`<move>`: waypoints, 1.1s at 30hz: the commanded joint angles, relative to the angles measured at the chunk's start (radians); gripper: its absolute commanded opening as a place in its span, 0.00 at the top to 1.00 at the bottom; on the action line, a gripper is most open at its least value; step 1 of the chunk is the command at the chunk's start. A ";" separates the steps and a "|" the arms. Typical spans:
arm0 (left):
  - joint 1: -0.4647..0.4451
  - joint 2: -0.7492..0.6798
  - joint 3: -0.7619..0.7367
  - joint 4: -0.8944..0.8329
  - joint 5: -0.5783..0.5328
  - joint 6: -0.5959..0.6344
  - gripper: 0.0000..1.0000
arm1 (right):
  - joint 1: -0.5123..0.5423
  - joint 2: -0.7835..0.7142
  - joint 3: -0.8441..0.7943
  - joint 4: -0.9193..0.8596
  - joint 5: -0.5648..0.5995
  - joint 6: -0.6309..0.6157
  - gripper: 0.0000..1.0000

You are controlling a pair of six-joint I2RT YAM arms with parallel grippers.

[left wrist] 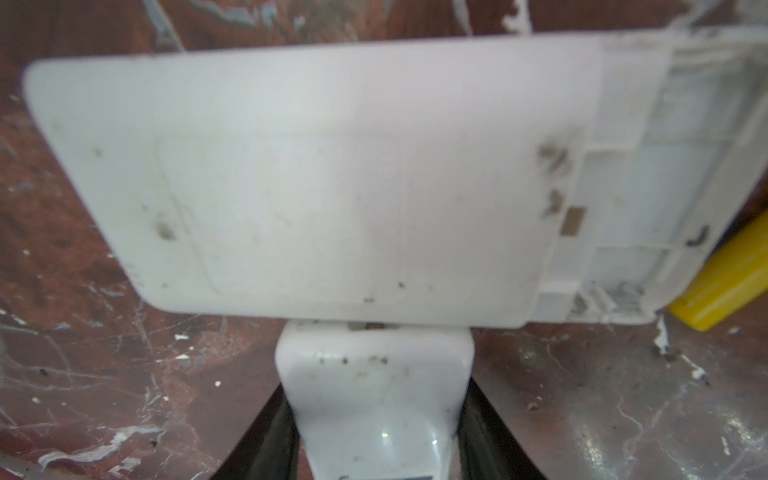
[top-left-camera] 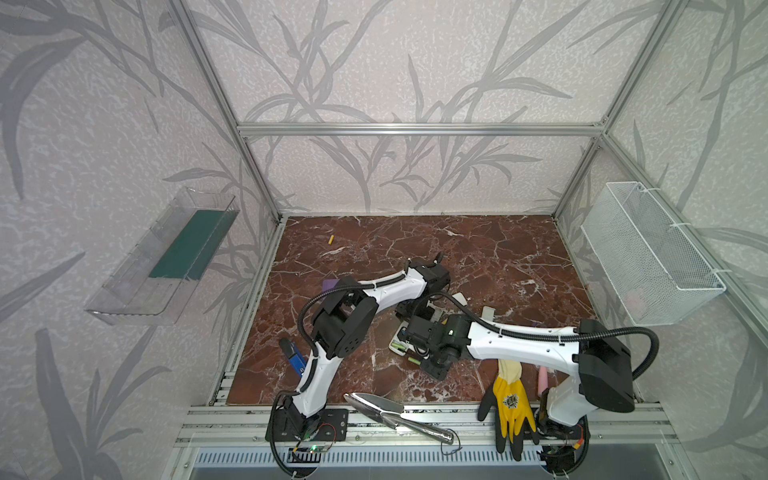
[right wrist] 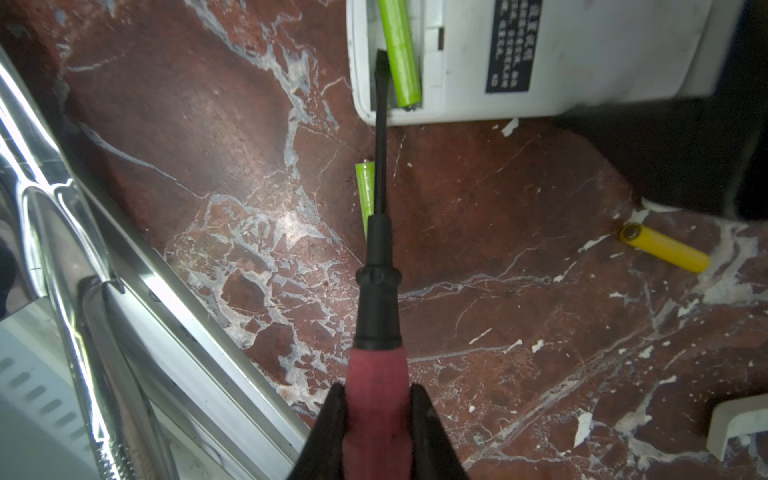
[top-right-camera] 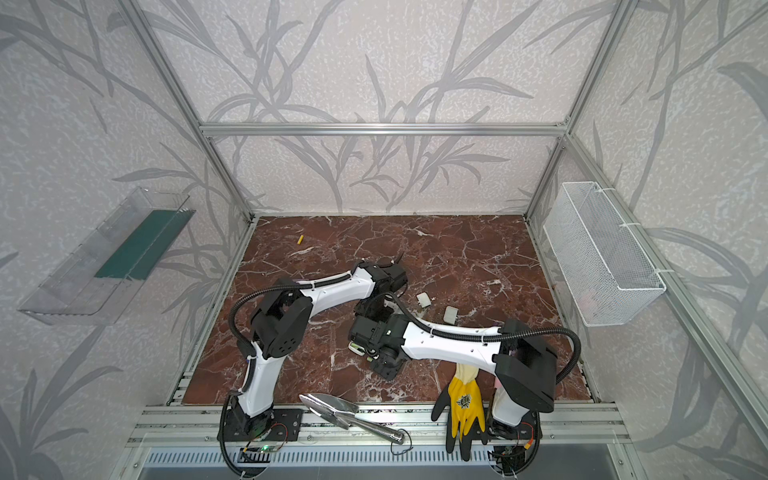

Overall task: Unload the batteries from the remote control
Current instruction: 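Push the screwdriver tip against the remaining green battery with the right gripper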

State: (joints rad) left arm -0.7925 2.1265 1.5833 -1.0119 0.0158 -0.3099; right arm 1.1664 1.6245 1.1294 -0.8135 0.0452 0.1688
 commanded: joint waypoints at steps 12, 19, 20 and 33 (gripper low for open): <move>0.121 -0.067 -0.249 0.159 -0.050 -0.063 0.68 | 0.003 -0.002 -0.019 -0.002 0.090 -0.011 1.00; 0.151 -0.105 -0.293 0.174 -0.048 -0.055 0.55 | -0.014 -0.010 -0.013 -0.040 0.110 -0.041 1.00; 0.152 -0.106 -0.292 0.174 -0.048 -0.052 0.54 | -0.015 -0.011 -0.013 -0.045 0.111 -0.046 1.00; 0.158 -0.102 -0.273 0.187 -0.012 -0.049 0.53 | -0.023 -0.021 -0.059 0.117 0.022 -0.090 1.00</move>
State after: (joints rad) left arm -0.6727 1.9713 1.3457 -0.7860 0.1017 -0.3744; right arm 1.1496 1.6203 1.0927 -0.7387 0.0982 0.0921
